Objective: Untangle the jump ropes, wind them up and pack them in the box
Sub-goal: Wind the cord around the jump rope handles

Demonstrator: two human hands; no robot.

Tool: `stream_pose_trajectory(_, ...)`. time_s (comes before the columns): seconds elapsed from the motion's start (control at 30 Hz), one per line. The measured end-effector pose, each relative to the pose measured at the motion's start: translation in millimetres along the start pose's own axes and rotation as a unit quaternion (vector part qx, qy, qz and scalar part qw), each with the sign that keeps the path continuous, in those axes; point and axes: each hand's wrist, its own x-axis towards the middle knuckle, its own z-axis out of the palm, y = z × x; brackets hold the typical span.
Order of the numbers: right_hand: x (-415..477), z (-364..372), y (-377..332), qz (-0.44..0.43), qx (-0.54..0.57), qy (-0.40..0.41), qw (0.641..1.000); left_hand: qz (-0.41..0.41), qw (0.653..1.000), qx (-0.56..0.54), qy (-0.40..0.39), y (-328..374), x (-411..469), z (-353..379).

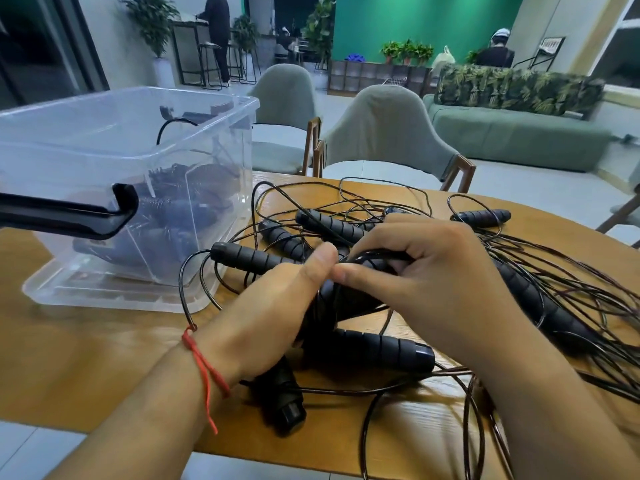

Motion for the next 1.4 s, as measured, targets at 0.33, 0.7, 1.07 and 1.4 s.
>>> stream_pose_trajectory(0.33, 1, -7, -7, 0.041, 0.013, -0.055, 0.998, 0.085, 0.971, 0.218, -0.055, -13, 1, -2)
stream_pose_trajectory(0.7, -6, -21, 29, 0.169, 0.250, -0.220, 0.928, 0.230, 0.937, 0.263, -0.009, -23, -5, 4)
stream_pose_trajectory(1.07, -2, -2, 40, 0.190, 0.268, -0.237, 0.914, 0.322, 0.915, 0.242, 0.007, -25, -8, 6)
stream_pose_trajectory(1.4, -3, 5, 47, 0.187, 0.334, -0.190, 0.904, 0.314, 0.942, 0.115, 0.024, -33, -7, 4)
